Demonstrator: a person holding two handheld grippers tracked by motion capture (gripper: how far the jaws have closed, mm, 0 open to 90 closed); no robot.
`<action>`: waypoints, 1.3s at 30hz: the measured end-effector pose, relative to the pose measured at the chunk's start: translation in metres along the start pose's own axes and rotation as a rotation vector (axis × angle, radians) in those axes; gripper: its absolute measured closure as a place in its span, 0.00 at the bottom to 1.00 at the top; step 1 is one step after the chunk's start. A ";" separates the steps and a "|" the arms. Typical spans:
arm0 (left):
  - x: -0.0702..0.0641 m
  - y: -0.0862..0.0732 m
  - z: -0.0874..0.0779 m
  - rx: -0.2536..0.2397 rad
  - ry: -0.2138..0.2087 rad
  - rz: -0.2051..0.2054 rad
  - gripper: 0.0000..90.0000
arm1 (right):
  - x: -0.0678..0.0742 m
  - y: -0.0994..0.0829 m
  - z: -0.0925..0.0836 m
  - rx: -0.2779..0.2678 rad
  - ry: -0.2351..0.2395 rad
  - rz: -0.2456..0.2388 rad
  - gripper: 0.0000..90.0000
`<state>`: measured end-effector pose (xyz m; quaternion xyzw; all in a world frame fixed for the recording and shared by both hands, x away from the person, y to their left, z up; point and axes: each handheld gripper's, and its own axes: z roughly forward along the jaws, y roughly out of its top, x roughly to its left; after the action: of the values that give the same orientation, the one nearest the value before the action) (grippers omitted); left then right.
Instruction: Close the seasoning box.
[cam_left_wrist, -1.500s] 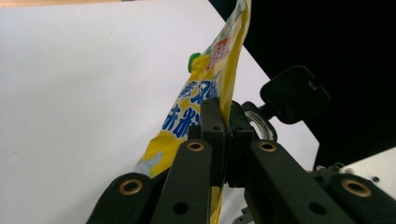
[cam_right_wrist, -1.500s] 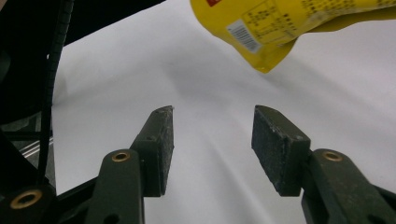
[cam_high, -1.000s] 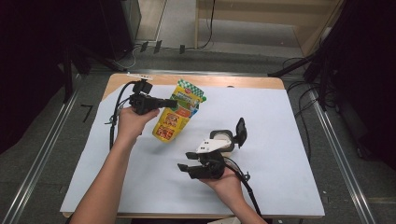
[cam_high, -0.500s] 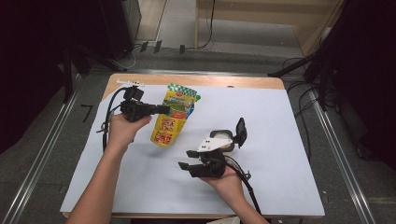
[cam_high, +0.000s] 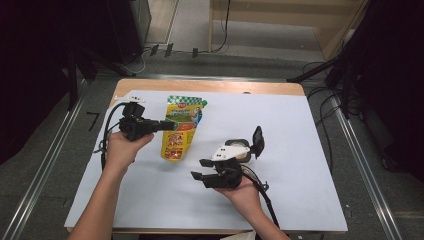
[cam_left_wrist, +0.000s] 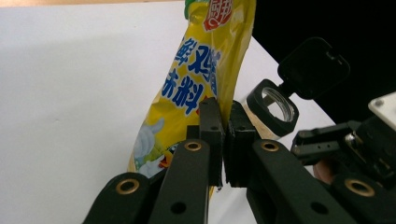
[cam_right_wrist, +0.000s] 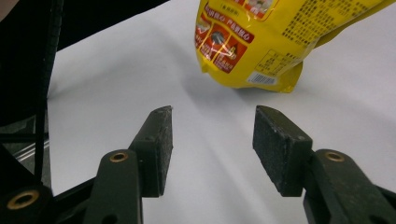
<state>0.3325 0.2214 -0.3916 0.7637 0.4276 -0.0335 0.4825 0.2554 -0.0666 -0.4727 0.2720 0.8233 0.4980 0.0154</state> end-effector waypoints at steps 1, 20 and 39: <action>-0.001 -0.002 -0.001 -0.003 -0.001 0.002 0.98 | 0.000 0.000 0.000 -0.003 -0.001 -0.001 0.55; -0.002 -0.031 -0.018 -0.029 -0.001 0.001 0.92 | -0.002 0.001 -0.003 -0.006 -0.008 0.005 0.55; -0.001 -0.051 -0.033 -0.028 0.041 -0.025 0.70 | -0.007 0.002 -0.006 -0.001 -0.015 0.023 0.56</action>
<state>0.2850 0.2549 -0.4100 0.7520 0.4474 -0.0177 0.4838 0.2599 -0.0742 -0.4694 0.2853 0.8197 0.4964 0.0161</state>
